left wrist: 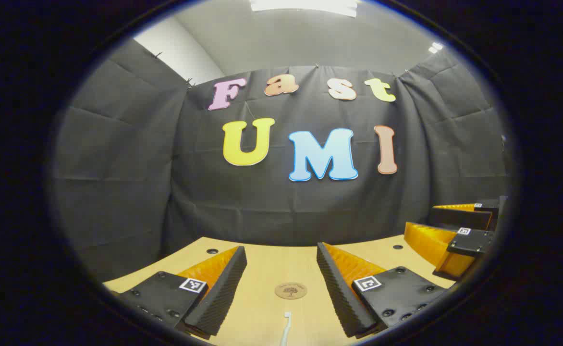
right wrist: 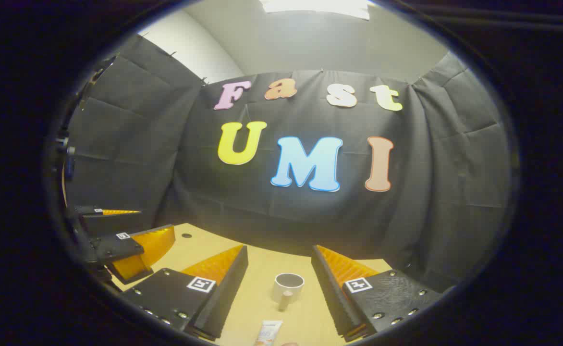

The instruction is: Put the toothbrush and toothpaste on the desktop into the cup, then pick up the cup and place it on the coaster on the desktop.

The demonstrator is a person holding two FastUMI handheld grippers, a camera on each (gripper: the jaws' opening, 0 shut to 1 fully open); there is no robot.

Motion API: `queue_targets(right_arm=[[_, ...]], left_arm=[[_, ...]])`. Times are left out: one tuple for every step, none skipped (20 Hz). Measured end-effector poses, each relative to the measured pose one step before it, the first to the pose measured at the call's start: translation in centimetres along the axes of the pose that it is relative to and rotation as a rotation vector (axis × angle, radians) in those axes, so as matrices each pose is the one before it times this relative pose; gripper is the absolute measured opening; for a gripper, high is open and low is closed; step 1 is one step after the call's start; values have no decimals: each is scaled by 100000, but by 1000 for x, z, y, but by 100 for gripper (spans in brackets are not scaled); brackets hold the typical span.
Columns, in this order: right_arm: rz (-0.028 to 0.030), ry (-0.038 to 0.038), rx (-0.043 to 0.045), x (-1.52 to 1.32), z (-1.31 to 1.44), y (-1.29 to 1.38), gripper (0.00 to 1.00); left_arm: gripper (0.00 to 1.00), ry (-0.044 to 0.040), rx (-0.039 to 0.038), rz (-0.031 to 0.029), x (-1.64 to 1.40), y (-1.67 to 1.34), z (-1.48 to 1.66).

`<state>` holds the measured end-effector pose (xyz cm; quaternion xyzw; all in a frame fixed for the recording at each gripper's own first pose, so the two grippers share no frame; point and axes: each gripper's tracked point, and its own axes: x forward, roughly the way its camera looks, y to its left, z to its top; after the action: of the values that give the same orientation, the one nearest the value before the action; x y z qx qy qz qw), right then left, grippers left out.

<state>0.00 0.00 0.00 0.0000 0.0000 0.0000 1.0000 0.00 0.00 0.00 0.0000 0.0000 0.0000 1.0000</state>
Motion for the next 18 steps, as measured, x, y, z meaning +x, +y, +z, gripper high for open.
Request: queue_targets(right_arm=[[-816, 1181, -1119, 219, -140, -342, 82], [207, 1148, 25, 42, -560, 154, 84], [-395, -232, 1218, 230, -90, 65, 82], [-1537, 445, 1352, 283, -24, -246, 82], [-1301, 1220, 954, 385, -126, -203, 82], [-466, 1255, 544, 233, -254, 160, 82], [-806, 333, 273, 409, -49, -84, 82], [-1481, 1189, 292, 274, -133, -245, 82], [-1462, 1062, 276, 255, -266, -291, 82], [-841, 947, 457, 217, -222, -1, 82], [-567, 759, 371, 244, -179, -32, 82], [-1231, 945, -62, 260, -140, -154, 82], [-749, 954, -316, 159, -122, -124, 82], [-301, 366, -381, 268, -115, 40, 82], [-467, 527, -184, 170, -114, -40, 82], [-73, 403, 113, 200, 16, 33, 82], [-264, 697, 486, 187, -87, 35, 82], [60, 949, 910, 90, -192, 119, 82]], left_arm=[[95, 607, -1389, 514, 485, 60, -68], [95, 593, -277, 644, 700, 324, -174], [95, -109, 108, -225, 626, 92, 81], [93, 157, 234, -595, 610, -108, 154], [97, 1177, 751, -1267, 659, -215, -117], [95, 813, 1087, -1458, 545, -38, -163], [93, -64, 1058, -1227, 556, -60, 152], [94, 631, 962, -1187, 541, -69, -93], [95, 589, 1078, -1771, 564, -188, -142], [97, -8, 961, -618, 601, 32, -57], [93, -310, -24, -979, 447, -68, -9], [93, 87, -603, -1287, 334, -203, -76], [95, 674, -481, -906, 278, -57, -301], [95, 605, -235, -834, 411, -148, -228], [95, 327, -108, -586, 335, -66, -176], [95, 539, -185, -889, 198, -35, -162], [95, 125, -260, -793, 402, -93, -42], [95, 120, -79, -599, 305, -68, -77]])
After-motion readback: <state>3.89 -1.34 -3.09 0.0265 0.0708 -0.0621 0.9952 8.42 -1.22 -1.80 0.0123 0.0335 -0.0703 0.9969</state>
